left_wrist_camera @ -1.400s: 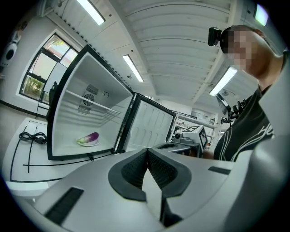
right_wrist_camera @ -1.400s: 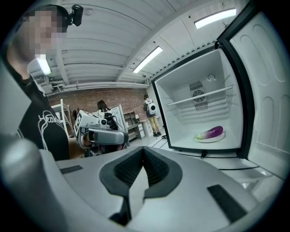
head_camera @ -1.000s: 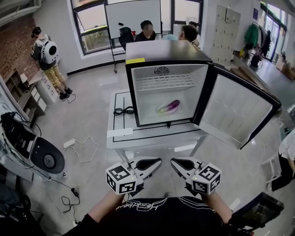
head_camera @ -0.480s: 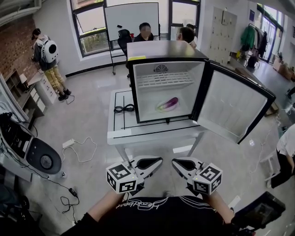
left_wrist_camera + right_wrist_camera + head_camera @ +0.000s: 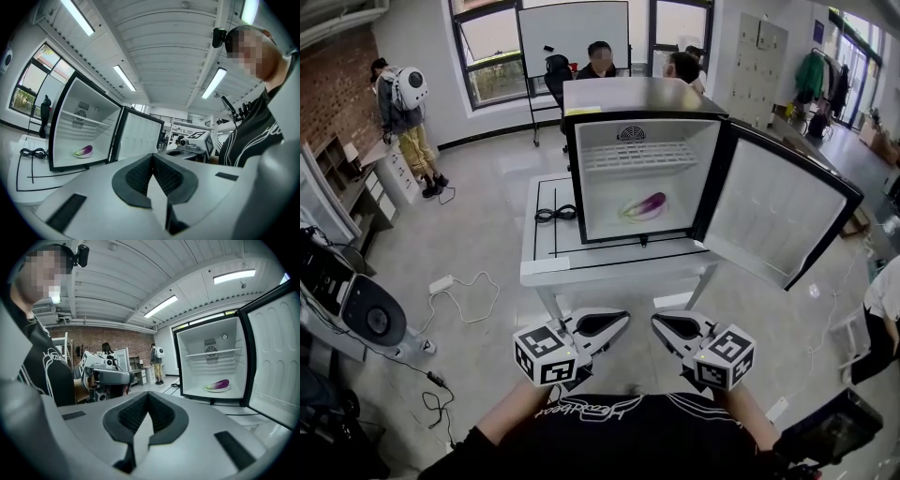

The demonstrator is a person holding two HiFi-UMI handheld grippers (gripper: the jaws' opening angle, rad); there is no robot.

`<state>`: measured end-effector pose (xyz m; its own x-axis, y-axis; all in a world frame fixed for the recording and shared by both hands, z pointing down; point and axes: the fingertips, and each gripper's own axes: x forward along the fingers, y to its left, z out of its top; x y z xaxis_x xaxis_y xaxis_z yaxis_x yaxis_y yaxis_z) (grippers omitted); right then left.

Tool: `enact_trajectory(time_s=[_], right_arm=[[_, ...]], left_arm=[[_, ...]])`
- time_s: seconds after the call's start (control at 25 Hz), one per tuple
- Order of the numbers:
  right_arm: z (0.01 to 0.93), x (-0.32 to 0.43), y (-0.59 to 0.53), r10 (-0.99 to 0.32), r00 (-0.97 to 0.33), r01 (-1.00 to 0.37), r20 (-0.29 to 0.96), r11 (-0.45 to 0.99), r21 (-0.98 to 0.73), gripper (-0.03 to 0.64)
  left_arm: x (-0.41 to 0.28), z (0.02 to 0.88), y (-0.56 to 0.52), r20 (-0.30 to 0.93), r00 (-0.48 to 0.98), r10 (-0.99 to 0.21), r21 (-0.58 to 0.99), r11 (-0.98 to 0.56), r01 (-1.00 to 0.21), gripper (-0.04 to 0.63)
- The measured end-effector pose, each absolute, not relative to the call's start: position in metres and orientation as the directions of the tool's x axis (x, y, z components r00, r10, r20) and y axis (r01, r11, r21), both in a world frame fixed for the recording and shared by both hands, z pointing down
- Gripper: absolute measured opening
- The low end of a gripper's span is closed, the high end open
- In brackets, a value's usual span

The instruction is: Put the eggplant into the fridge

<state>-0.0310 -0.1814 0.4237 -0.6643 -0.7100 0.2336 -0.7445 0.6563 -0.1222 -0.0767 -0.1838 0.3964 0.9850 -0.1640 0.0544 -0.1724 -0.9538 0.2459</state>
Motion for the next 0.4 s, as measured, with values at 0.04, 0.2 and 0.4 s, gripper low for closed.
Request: enact_trajectory(time_s=[0.04,0.2,0.4], right_arm=[[0.424,-0.03,-0.182,-0.71,-0.664,-0.745,0.234,0.656,-0.123,0.006],[0.424,-0.027,-0.19,-0.708,-0.671,-0.739,0.219,0.66,-0.131,0.006],[0.424,-0.025,-0.198,-0.702,-0.678,-0.734,0.219,0.666,-0.133,0.006]], left_arm=[[-0.076,0.397,-0.184,0.055,0.985,-0.166,0.246,-0.953,-0.174,0.008],[-0.073,0.398,-0.192,0.057,0.982,-0.179,0.236,-0.954,-0.187,0.009],[-0.065,0.401,-0.2,0.062,0.982,-0.179,0.23,-0.955,-0.188,0.008]])
